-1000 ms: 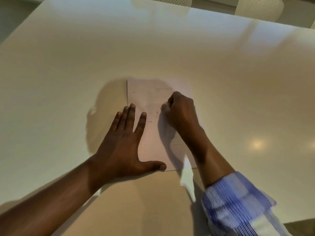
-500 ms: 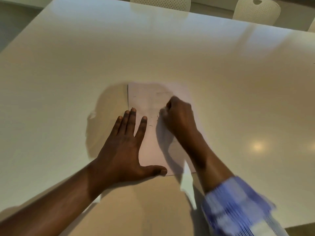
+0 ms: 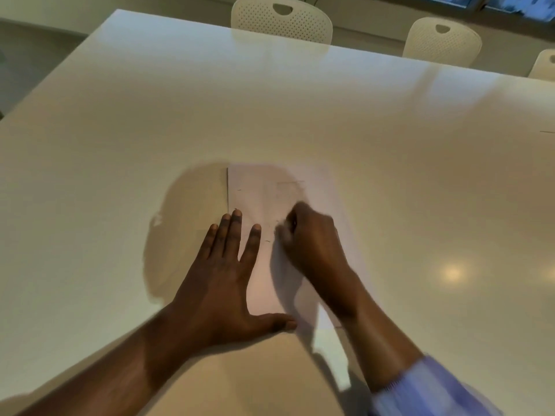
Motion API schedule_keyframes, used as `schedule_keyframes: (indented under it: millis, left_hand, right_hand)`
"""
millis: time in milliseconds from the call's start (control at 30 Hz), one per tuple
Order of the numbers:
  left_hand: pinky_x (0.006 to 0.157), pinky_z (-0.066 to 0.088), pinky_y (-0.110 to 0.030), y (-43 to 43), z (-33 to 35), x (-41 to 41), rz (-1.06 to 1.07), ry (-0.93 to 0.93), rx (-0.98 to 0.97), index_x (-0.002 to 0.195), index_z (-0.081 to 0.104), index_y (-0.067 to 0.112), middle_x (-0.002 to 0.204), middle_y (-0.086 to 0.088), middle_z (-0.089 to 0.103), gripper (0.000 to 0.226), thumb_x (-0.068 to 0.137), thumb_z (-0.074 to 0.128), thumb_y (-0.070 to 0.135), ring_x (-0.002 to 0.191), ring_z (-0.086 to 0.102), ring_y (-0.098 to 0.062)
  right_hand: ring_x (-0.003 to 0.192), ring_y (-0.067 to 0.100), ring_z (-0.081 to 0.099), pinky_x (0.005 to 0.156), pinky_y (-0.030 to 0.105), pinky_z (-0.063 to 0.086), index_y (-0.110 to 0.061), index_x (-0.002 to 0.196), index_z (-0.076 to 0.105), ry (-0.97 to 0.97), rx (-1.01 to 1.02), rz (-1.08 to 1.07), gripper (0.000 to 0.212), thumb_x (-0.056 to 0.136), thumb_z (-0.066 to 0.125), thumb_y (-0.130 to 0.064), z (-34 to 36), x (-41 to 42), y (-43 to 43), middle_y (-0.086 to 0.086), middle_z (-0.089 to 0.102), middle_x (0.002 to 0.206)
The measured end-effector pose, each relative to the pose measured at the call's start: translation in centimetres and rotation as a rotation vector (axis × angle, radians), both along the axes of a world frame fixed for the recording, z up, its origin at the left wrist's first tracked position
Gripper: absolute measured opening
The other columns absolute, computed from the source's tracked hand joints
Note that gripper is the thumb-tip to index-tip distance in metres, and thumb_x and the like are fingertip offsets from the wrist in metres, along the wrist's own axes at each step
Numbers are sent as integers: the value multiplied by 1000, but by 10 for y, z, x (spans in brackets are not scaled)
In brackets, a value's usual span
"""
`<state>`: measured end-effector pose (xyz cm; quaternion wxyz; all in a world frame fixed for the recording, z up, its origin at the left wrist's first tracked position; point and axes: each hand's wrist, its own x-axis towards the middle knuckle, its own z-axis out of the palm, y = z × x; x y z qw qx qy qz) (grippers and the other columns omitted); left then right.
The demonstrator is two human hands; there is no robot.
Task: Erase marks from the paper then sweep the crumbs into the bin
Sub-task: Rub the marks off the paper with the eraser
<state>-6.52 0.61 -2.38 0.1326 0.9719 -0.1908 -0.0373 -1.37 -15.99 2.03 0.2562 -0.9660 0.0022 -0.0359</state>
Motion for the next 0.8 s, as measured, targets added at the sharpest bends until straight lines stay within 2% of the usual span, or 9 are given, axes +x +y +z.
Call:
schedule_keyframes:
  millis: [100, 167, 267, 367, 467, 533, 600, 700, 800]
  left_hand:
    - [128, -6, -48, -1, 1, 0, 9, 10, 2, 152, -35, 25, 159, -9, -44, 145, 50, 17, 113, 149, -38, -25]
    - [128, -6, -48, -1, 1, 0, 12, 18, -7, 152, -36, 25, 158, -9, -46, 145, 49, 18, 113, 149, -39, -25]
    - [128, -4, -49, -1, 0, -1, 1, 15, -22, 154, -31, 23, 159, -11, -43, 146, 51, 20, 112, 149, -37, -26]
    - [128, -3, -49, 0, -1, -1, -2, 6, -11, 154, -32, 22, 158, -11, -45, 146, 51, 19, 112, 148, -40, -25]
    - [128, -4, -49, 1, -1, -1, -7, 16, -34, 153, -34, 24, 158, -9, -46, 144, 52, 20, 112, 148, -40, -24]
    - [128, -6, -48, 0, 1, -1, -3, 37, -37, 151, -37, 26, 156, -7, -48, 144, 51, 21, 112, 147, -42, -23]
    - [128, -9, -47, -1, 2, 1, 4, 49, -25, 148, -41, 27, 154, -6, -51, 143, 50, 19, 113, 145, -44, -23]
    - [127, -10, -47, 0, 2, 2, 3, 45, -12, 149, -40, 26, 154, -7, -51, 144, 50, 19, 113, 145, -44, -23]
    - [128, -8, -48, 0, 0, 1, 1, 35, -25, 151, -37, 25, 156, -8, -49, 146, 50, 20, 113, 146, -42, -24]
  right_hand:
    - [84, 24, 66, 66, 29, 51, -7, 105, 61, 50, 20, -87, 16, 98, 60, -22, 5, 65, 8, 10, 69, 98]
    - [88, 27, 66, 69, 32, 53, -6, 107, 63, 78, -6, -74, 19, 96, 63, -22, 9, 77, 6, 13, 70, 105]
    - [76, 19, 64, 64, 27, 54, -12, 99, 63, 97, -28, -22, 16, 94, 66, -27, 2, 42, -4, 5, 70, 94]
    - [64, 2, 57, 53, 12, 42, -25, 88, 54, 46, 10, 30, 14, 93, 65, -30, -14, -3, -5, -16, 54, 73]
    - [63, 3, 56, 51, 16, 44, -19, 90, 56, 3, 36, -32, 12, 94, 64, -27, -11, 33, 0, -5, 63, 80]
    - [75, 19, 65, 63, 31, 58, -11, 98, 62, 41, 23, -83, 15, 94, 64, -24, -2, 71, 5, 7, 68, 93]
    - [91, 30, 67, 79, 41, 59, -6, 104, 64, 89, -3, -88, 19, 93, 63, -21, 8, 100, 11, 13, 70, 103]
    - [97, 31, 66, 85, 41, 58, -4, 107, 65, 132, -45, -72, 22, 93, 64, -21, 19, 105, 10, 15, 69, 108]
    - [90, 27, 68, 81, 39, 60, -5, 103, 69, 195, -89, -9, 22, 92, 68, -24, 19, 65, -5, 12, 71, 102]
